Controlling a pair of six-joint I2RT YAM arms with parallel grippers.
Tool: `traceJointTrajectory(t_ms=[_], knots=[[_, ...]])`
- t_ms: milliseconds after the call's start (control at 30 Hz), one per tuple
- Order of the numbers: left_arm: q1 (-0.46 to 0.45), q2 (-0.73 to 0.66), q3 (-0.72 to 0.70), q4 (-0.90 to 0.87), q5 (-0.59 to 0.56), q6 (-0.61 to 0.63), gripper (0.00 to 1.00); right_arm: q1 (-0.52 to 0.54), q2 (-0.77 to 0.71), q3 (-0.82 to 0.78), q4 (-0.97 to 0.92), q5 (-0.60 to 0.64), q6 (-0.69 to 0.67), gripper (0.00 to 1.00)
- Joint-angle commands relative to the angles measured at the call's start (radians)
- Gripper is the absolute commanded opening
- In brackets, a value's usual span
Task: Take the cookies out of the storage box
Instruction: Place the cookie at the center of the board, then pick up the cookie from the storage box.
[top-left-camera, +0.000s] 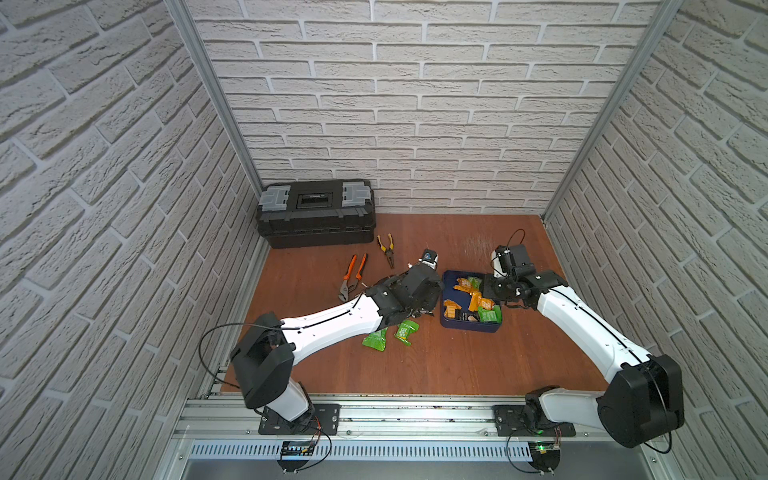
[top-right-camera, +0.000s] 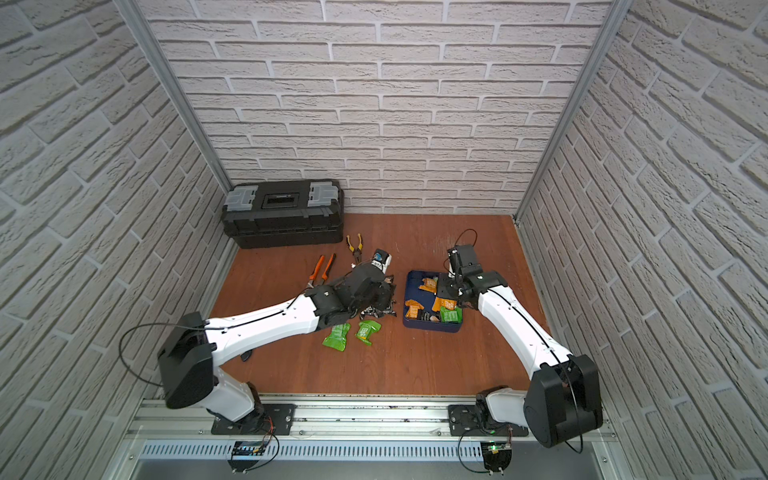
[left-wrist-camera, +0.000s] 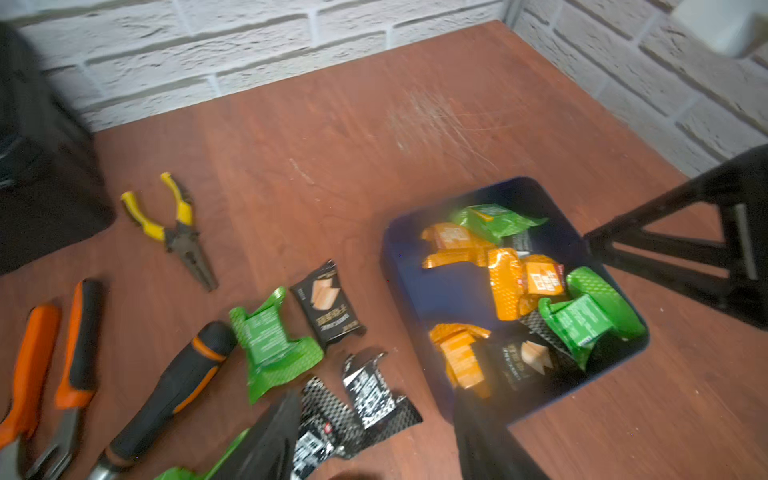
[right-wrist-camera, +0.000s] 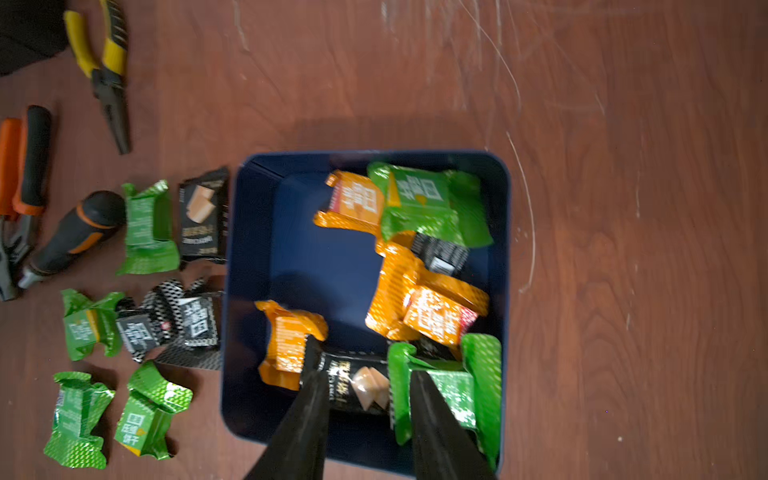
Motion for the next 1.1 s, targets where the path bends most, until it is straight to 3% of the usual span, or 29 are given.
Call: traceJointTrajectory(t_ms=[0, 133, 267, 533, 767, 1067], knots=[[-0.002, 0.116, 0.126, -0.118, 0.099, 0.075, 0.67, -0.109, -0.047, -0.05, 0.0, -0.1, 0.038, 0.39], [-0.005, 0.248, 0.245, -0.156, 0.208, 0.023, 0.68, -0.234, -0.059, -0.11, 0.033, -0.2, 0.064, 0.43], [-0.011, 0.347, 0.345, -0.172, 0.268, 0.0, 0.69, -0.295, -0.056, -0.153, 0.067, -0.28, 0.07, 0.48], [-0.033, 0.488, 0.476, -0.156, 0.401, -0.002, 0.71, -0.325, -0.056, -0.205, 0.094, -0.319, 0.062, 0.52], [-0.005, 0.647, 0.682, -0.316, 0.547, -0.001, 0.7, -0.344, -0.094, -0.221, 0.098, -0.323, 0.074, 0.52], [0.034, 0.733, 0.752, -0.325, 0.694, -0.041, 0.56, -0.359, -0.117, -0.225, 0.071, -0.319, 0.051, 0.51]])
